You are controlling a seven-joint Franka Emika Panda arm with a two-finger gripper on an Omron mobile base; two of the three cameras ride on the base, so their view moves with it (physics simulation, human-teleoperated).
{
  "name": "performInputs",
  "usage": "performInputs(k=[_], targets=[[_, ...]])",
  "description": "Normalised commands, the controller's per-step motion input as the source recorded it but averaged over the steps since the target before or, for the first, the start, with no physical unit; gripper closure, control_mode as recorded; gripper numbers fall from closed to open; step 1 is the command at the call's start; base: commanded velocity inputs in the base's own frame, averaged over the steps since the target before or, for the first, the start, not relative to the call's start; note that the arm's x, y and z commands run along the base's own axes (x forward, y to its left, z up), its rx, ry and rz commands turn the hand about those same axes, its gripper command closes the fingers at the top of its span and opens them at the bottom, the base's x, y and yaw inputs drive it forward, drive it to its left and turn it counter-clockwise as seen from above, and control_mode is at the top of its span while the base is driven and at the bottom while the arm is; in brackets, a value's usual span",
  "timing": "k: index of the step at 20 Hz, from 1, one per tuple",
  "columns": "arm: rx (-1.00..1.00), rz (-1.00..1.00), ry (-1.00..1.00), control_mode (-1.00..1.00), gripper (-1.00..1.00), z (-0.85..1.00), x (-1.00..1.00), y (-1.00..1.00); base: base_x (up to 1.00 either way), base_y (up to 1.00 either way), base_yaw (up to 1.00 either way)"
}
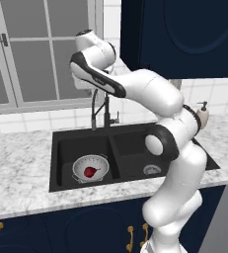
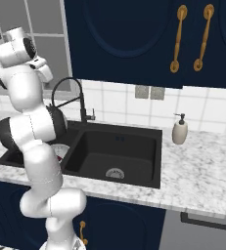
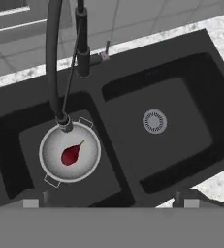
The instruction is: Put the colander in the sink, put the pear in the colander, and turn on the sink faucet and pour water over the colander.
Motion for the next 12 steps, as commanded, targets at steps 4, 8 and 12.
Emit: performInputs(k=[4, 8, 12], targets=[[0.24, 0.26, -0.35, -1.00, -1.00, -0.04, -0.18, -0.58, 0.00, 0.00, 0.00], [0.12, 0.22, -0.11, -1.00, -1.00, -0.03, 0.00, -0.67, 0.00, 0.00, 0.00], [0.01, 0.23, -0.05, -1.00, -1.00, 0.00, 0.03, -0.71, 0.00, 0.00, 0.00]])
